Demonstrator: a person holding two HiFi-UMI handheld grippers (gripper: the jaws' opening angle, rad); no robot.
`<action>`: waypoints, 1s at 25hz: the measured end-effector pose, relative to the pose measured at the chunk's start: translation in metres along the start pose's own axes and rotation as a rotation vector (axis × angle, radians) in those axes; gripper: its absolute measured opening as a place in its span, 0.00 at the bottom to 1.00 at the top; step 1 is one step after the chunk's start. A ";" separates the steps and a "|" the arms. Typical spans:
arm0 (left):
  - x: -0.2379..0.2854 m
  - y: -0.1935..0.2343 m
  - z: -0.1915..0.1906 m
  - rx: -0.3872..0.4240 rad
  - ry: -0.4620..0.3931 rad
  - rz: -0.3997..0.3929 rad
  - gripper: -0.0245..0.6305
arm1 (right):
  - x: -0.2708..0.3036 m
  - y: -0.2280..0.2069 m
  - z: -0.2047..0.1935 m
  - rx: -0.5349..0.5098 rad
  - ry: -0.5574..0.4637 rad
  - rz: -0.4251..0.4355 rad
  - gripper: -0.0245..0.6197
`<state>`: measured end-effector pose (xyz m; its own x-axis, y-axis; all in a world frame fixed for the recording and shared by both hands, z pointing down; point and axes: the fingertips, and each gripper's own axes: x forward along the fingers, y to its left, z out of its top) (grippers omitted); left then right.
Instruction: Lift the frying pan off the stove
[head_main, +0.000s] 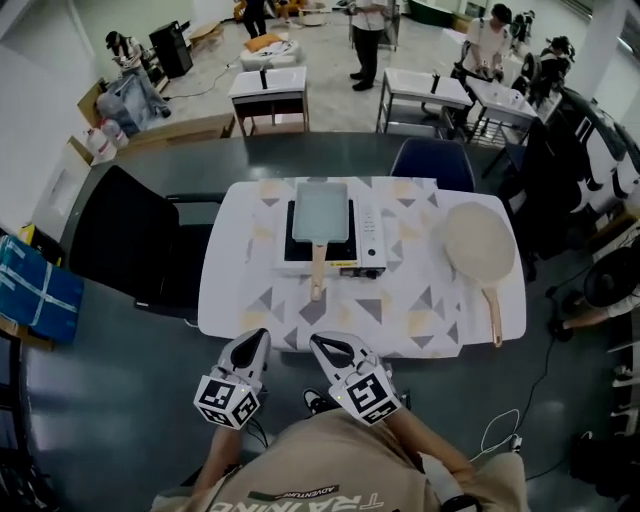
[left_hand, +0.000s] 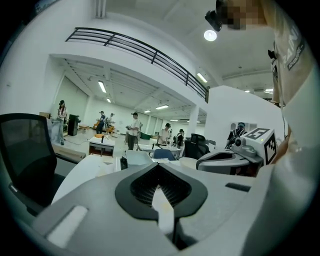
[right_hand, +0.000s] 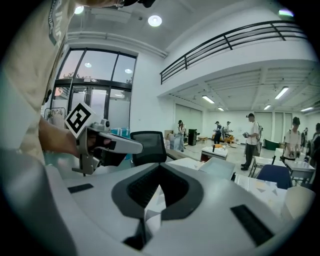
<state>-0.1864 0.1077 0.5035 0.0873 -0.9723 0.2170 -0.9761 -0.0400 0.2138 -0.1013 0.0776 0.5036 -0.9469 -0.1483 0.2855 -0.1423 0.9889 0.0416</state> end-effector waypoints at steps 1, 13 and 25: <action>0.004 0.002 -0.001 -0.010 0.002 -0.009 0.04 | 0.001 -0.002 -0.004 0.011 0.014 -0.009 0.04; 0.061 0.028 -0.015 -0.075 0.114 0.000 0.04 | 0.050 -0.056 -0.030 0.079 0.031 0.016 0.04; 0.157 0.029 0.014 0.046 0.197 -0.077 0.04 | 0.088 -0.146 -0.039 0.176 -0.015 0.014 0.04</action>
<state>-0.2041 -0.0494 0.5299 0.1947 -0.9024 0.3845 -0.9727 -0.1270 0.1944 -0.1529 -0.0799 0.5599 -0.9532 -0.1359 0.2700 -0.1762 0.9756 -0.1310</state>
